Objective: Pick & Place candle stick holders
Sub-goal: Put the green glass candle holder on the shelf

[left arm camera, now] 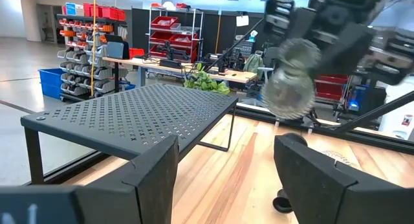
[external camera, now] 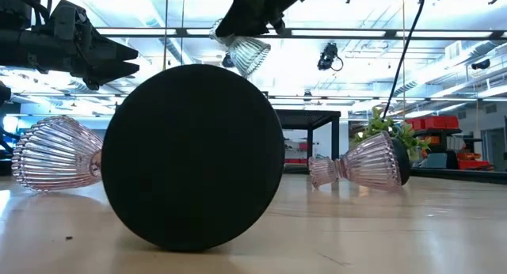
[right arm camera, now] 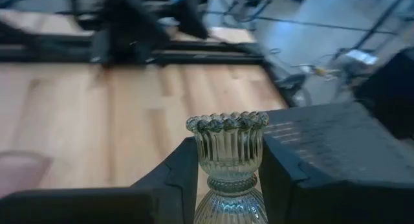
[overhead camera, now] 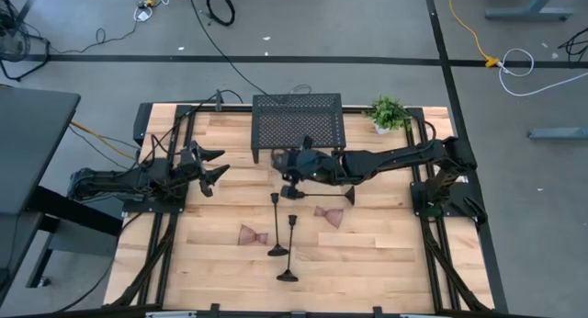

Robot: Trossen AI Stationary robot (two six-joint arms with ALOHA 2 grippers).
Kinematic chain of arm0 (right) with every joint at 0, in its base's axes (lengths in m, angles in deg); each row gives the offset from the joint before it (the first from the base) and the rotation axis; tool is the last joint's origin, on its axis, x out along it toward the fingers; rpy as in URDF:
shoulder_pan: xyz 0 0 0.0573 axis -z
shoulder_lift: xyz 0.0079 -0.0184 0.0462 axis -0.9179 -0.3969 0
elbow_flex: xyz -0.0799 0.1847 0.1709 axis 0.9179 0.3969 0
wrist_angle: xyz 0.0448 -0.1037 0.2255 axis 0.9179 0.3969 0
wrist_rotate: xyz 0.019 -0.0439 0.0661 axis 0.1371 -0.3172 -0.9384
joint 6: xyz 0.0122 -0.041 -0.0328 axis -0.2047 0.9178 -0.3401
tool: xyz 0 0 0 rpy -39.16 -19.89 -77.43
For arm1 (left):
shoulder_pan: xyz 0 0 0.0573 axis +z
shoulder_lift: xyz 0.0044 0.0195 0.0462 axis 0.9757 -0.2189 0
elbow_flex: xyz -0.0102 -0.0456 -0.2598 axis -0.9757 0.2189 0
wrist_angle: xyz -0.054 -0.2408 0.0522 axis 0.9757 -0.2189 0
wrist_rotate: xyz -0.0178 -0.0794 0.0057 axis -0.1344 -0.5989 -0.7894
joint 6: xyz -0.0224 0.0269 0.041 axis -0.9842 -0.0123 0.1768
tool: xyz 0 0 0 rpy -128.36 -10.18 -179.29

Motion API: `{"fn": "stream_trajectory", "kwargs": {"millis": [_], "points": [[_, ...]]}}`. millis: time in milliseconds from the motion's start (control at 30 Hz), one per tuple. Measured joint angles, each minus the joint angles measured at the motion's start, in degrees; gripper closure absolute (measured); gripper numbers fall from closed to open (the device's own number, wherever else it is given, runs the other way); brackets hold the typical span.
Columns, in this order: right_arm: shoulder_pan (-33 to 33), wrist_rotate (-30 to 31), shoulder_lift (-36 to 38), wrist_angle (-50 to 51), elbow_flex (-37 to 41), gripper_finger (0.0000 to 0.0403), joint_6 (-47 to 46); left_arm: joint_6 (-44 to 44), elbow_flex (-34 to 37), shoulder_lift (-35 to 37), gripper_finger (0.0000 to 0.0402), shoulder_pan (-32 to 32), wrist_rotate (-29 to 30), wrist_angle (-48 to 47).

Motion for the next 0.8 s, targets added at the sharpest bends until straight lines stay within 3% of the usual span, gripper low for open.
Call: {"fn": "stream_trajectory", "kwargs": {"millis": [167,467,800], "points": [[2.30,1.11,0.02,-5.51,0.80,0.0291,-0.16,0.00,0.00,0.01,0.0147,0.00,0.01,0.01],[8.53,-4.01,1.81,-31.20,12.88,0.0291,-0.43,0.02,0.00,0.00,0.0147,-0.01,-0.01,0.08],[13.80,-6.67,2.34,-40.75,17.31,0.0291,-3.23,0.07,0.02,0.02,0.0147,-0.02,0.11,0.14]]}}
